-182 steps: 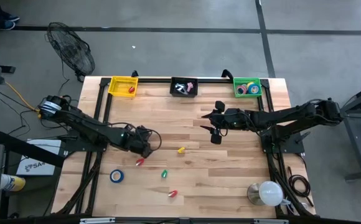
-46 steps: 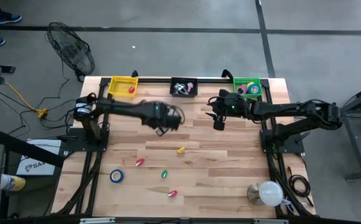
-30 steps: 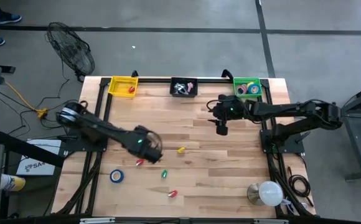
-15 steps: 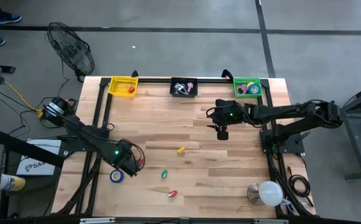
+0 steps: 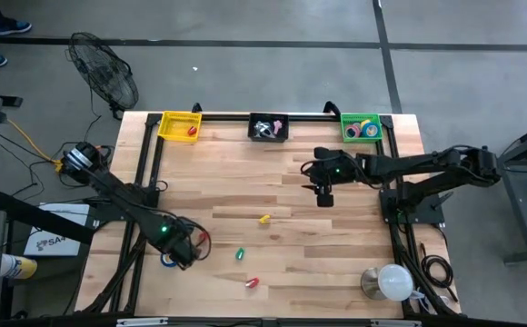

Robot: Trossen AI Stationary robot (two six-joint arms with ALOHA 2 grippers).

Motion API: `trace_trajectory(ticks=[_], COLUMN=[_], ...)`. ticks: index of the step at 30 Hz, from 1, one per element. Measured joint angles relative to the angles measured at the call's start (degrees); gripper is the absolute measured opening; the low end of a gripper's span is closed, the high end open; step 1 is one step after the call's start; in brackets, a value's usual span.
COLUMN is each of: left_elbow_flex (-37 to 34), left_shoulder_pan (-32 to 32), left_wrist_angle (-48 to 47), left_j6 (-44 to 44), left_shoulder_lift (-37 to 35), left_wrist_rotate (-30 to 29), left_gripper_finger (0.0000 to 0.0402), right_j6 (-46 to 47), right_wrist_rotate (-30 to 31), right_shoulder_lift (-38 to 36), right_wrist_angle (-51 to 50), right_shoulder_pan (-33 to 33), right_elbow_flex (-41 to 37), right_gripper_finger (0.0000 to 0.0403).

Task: Pick and place Stapler, Stapler remover, tape
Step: Put the dark blue tape into the green bin

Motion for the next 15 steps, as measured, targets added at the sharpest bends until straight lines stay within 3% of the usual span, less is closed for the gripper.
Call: trace_trajectory(ticks=[6,15], left_elbow_flex=[0.00,0.00], left_shoulder_pan=[-3.16,-7.54], left_wrist_angle=[-1.08,-0.88], left_j6=[-4.22,-12.11], left_shoulder_lift=[0.00,0.02], left_wrist_rotate=[2.59,-0.95], left_gripper_finger=[0.0149,0.0149], right_j6=[0.34,1.15], right_wrist_rotate=[-0.01,-0.20], right_shoulder_lift=[0.01,-0.01], right_wrist_angle=[-0.27,-0.34], right_shoulder_pan=[0.84,0.84], right_elbow_flex=[0.00,0.00], right_gripper_finger=[0.0192,0.0192])
